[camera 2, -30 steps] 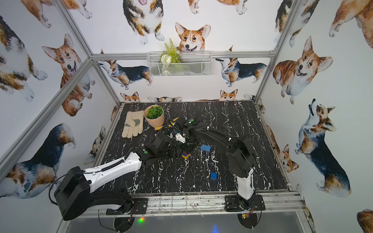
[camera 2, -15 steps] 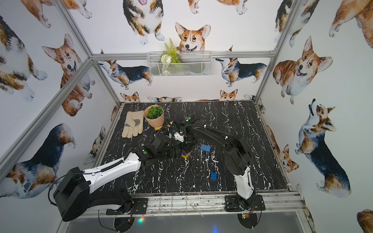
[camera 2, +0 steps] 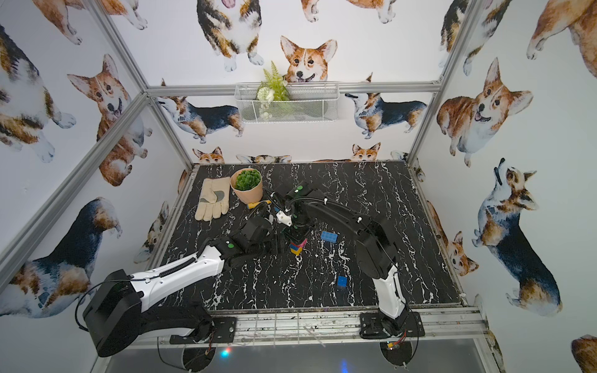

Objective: Assemble a spoon with lego
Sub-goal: Assemble the lego brick with the lego brick.

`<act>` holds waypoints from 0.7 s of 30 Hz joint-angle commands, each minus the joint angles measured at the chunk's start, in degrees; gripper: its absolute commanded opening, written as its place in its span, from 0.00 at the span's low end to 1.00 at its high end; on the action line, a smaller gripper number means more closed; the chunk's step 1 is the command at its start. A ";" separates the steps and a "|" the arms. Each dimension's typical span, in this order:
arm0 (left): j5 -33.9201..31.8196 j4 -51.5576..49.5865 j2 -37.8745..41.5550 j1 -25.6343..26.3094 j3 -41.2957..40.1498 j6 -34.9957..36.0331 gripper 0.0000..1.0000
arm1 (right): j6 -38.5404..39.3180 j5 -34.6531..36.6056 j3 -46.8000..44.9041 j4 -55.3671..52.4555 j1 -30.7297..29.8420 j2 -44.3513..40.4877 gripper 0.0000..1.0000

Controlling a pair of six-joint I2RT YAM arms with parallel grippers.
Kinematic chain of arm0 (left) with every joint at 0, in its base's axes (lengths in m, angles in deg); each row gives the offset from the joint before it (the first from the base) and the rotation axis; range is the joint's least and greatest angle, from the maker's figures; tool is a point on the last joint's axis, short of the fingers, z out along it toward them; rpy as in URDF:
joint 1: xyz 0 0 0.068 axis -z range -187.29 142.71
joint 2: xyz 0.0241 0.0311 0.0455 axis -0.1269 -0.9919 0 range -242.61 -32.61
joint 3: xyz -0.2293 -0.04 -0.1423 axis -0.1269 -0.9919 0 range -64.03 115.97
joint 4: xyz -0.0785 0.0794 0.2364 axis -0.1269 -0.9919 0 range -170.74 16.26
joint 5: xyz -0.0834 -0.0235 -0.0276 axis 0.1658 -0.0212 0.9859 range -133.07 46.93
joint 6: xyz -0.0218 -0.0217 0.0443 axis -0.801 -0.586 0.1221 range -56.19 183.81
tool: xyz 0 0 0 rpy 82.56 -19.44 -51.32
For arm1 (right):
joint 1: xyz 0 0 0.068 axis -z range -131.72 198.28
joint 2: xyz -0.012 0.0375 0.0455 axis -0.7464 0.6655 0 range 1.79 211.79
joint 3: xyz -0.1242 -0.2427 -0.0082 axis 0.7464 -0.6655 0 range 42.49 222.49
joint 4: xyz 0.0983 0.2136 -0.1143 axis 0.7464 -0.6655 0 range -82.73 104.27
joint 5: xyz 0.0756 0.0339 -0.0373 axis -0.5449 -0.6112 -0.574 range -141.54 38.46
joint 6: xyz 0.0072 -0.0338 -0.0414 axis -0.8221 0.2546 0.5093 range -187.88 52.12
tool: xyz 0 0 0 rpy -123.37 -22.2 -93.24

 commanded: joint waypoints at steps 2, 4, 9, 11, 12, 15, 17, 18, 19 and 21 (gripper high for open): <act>1.54 2.49 0.52 -0.09 -0.51 0.87 0.86 | 0.68 -1.37 0.50 -0.46 -0.46 0.30 0.44; 1.49 2.54 0.77 -0.10 -0.74 0.83 0.86 | 0.59 -1.52 0.59 -0.42 -0.44 0.29 0.45; 1.45 2.36 1.48 -0.17 -1.07 0.69 0.86 | 0.41 -1.75 0.90 -0.02 -0.44 0.27 0.45; 1.42 2.36 1.74 -0.27 -1.31 0.72 0.86 | 0.41 -1.79 1.28 -0.19 -0.44 0.53 0.45; 1.39 2.27 1.96 -0.34 -1.37 0.74 0.86 | 0.33 -1.74 1.61 -0.35 -0.43 0.59 0.45; 1.47 2.14 3.12 -0.54 -2.05 0.56 0.86 | -0.19 -2.34 2.84 -0.71 -0.44 0.15 0.46; 1.41 1.69 4.29 -0.60 -2.41 0.58 0.86 | -0.29 -2.88 3.55 -0.75 -0.44 -0.44 0.48; 1.38 1.43 4.89 -0.67 -2.52 0.59 0.86 | -0.33 -2.89 3.87 -0.81 -0.50 -0.87 0.48; 1.26 0.91 5.73 -0.76 -2.76 0.71 0.86 | -0.29 -2.90 4.24 -1.03 -0.44 -1.33 0.50; 0.88 -0.10 7.71 -0.95 -3.20 0.83 0.87 | -0.35 -2.88 4.54 -1.09 -0.35 -2.54 0.53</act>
